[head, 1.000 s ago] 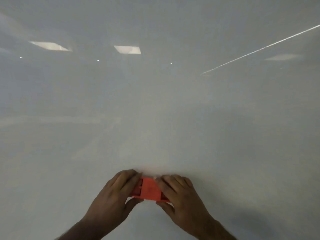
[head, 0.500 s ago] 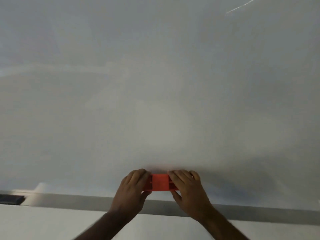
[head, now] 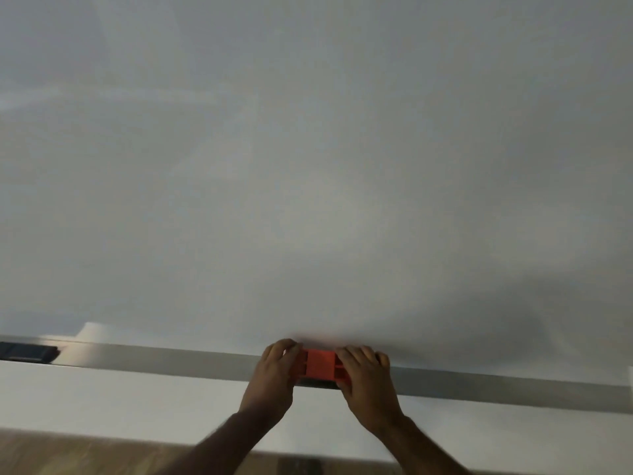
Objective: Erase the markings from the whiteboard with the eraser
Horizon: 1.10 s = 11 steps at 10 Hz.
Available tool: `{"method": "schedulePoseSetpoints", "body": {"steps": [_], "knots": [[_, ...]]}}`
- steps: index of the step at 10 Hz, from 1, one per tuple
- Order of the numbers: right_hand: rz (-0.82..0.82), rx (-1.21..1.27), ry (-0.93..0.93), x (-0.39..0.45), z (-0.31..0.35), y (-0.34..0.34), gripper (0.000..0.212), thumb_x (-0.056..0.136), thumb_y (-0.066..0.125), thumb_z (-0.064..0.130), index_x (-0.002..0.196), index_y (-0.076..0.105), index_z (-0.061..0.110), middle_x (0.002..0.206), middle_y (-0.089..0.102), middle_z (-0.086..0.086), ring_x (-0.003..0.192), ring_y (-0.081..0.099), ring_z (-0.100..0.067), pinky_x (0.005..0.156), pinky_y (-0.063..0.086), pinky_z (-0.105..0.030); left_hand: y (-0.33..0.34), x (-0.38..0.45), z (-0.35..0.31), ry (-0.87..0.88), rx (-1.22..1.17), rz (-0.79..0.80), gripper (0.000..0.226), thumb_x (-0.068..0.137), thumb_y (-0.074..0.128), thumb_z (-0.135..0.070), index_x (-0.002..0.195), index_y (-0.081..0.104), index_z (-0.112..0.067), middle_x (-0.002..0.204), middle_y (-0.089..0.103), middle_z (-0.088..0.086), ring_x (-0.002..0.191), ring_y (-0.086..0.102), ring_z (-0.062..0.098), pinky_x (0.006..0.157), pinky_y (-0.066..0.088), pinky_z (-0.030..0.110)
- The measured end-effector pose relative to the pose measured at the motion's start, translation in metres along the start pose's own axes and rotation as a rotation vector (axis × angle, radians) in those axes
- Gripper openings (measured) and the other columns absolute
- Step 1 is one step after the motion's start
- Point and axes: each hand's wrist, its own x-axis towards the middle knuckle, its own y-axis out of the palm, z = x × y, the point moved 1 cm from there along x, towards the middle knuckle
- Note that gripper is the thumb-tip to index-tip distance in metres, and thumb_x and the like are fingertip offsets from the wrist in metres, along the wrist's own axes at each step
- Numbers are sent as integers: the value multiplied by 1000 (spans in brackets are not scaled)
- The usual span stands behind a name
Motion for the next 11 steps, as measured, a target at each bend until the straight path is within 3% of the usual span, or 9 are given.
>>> {"method": "schedulePoseSetpoints", "body": {"steps": [1, 3, 5, 6, 8, 9, 10, 11], "knots": [[22, 24, 22, 0, 2, 7, 60, 63, 85, 29, 117, 60, 28, 110, 64, 14, 101, 54, -13, 83, 29, -29, 2, 1, 2, -40, 5, 29, 61, 83, 65, 1, 141, 56, -15, 143, 51, -3, 133, 44, 18, 110, 29, 18], [72, 64, 32, 2, -1, 16, 59, 59, 87, 30, 113, 62, 29, 108, 63, 15, 99, 53, -13, 79, 28, -29, 5, 3, 8, -85, 20, 120, 56, 86, 69, -10, 140, 57, -20, 143, 52, -7, 130, 49, 19, 109, 38, 24], [56, 118, 11, 2, -6, 22, 49, 70, 79, 27, 116, 65, 24, 115, 61, 12, 102, 50, -15, 83, 40, -29, 4, 2, 9, -107, 34, 156, 53, 82, 72, -7, 134, 63, -18, 140, 58, -4, 119, 60, 24, 99, 48, 29], [53, 190, 12, 0, -8, 28, 43, 75, 75, 21, 117, 67, 18, 116, 62, 6, 104, 52, -18, 86, 49, -32, 3, 0, 10, -82, 14, 130, 41, 81, 74, -7, 120, 70, -17, 131, 65, -4, 108, 67, 27, 88, 55, 33], [95, 236, 51, -5, -6, 29, 39, 81, 68, 13, 120, 68, 16, 119, 63, 2, 110, 55, -22, 97, 48, -32, 2, -3, 9, -99, 36, 183, 27, 88, 66, -13, 114, 72, -17, 123, 70, -1, 109, 66, 29, 86, 54, 35], [74, 221, 52, -6, -5, 24, 36, 83, 63, 18, 118, 68, 17, 116, 63, 2, 107, 56, -21, 92, 52, -36, 1, -8, 6, -64, 79, 143, 29, 87, 64, -20, 116, 70, -19, 116, 71, 0, 105, 68, 29, 84, 56, 36], [-74, 156, -11, -5, -1, 11, 36, 90, 50, 30, 119, 66, 16, 118, 60, 1, 109, 54, -19, 91, 52, -39, -1, -14, 8, 110, 245, -102, 46, 86, 54, -36, 128, 61, -17, 120, 69, 3, 113, 66, 26, 101, 49, 34], [-191, 63, -64, 4, 8, -8, 40, 94, 48, 33, 126, 64, 13, 131, 58, -7, 122, 51, -26, 104, 42, -40, -15, -6, 2, 163, 293, -253, 57, 92, 52, -39, 139, 56, -9, 138, 61, 11, 133, 54, 31, 120, 27, 36]]}}
